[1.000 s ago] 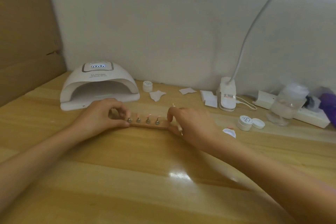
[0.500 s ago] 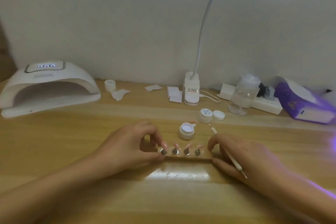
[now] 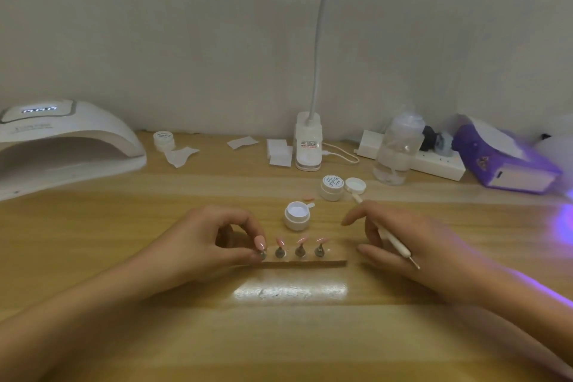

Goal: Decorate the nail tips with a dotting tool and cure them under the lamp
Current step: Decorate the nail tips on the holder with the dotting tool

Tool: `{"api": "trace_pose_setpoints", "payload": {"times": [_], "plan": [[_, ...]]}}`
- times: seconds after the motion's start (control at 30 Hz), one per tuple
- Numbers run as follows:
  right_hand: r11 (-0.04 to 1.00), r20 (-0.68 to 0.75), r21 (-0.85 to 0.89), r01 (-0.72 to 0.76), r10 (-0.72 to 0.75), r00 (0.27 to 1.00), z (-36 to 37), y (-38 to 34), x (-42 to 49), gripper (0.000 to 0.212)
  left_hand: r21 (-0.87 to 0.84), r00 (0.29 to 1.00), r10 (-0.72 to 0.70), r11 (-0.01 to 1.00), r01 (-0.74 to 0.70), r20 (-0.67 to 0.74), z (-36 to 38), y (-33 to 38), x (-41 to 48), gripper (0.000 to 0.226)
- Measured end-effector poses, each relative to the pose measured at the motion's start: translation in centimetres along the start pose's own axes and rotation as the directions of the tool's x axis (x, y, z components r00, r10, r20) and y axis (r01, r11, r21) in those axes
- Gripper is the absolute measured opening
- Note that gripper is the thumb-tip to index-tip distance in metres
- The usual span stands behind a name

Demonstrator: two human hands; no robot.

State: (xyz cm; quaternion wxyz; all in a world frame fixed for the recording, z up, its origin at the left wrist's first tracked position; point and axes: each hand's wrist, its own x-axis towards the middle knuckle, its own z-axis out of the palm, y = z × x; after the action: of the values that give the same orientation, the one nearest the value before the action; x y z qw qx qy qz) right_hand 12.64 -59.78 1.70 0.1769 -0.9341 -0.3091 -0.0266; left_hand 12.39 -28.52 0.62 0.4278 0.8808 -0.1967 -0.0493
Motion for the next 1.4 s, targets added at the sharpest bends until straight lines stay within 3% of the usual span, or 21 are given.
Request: {"api": "trace_pose_setpoints", "payload": {"times": [0.1,0.2,0.33,0.5,0.57,0.8,1.03,1.23,1.4], "plan": [[0.991,-0.067,0.121,-0.049,0.057,0.996,-0.7,0.5,0.7,0.024,-0.005,1.000,-0.025,1.000,0.025,0.015,0.0,0.2,0.2,0.017],[0.940,-0.183,0.339,0.027,0.037,0.982,-1.1,-0.3,2.0,0.022,-0.016,1.000,-0.002,1.000,0.002,0.009,0.2,0.4,0.2,0.017],[0.723,-0.287,0.686,0.077,0.173,0.942,-0.3,-1.5,3.7,0.030,-0.021,0.999,0.044,0.999,-0.044,0.018,0.4,0.6,-0.1,0.013],[0.501,-0.254,0.863,0.065,0.320,0.913,1.4,-2.3,5.7,0.021,-0.003,0.997,0.081,0.997,-0.080,0.019,0.3,0.5,-0.9,0.011],[0.459,-0.237,0.886,0.063,0.331,0.913,2.0,-2.5,6.1,0.017,0.017,0.994,0.105,0.994,-0.106,0.021,0.4,0.4,-1.1,0.009],[0.455,-0.208,0.889,0.050,0.304,0.930,3.8,-2.7,6.2,0.017,-0.004,0.988,0.151,0.989,-0.151,0.018,0.4,0.3,-1.2,0.007],[0.480,-0.216,0.876,0.049,0.300,0.929,4.2,-2.6,6.4,0.022,0.020,0.976,0.216,0.976,-0.217,0.037,0.5,-0.1,-1.6,0.024],[0.469,-0.181,0.883,0.022,0.297,0.938,4.3,-2.5,6.6,0.020,0.062,0.965,0.260,0.963,-0.261,0.014,1.0,-0.4,-1.9,0.004],[0.496,-0.183,0.868,0.019,0.284,0.941,4.4,-2.4,6.9,0.020,0.141,0.947,0.321,0.938,-0.318,0.003,1.2,-0.1,-2.2,0.004]]}}
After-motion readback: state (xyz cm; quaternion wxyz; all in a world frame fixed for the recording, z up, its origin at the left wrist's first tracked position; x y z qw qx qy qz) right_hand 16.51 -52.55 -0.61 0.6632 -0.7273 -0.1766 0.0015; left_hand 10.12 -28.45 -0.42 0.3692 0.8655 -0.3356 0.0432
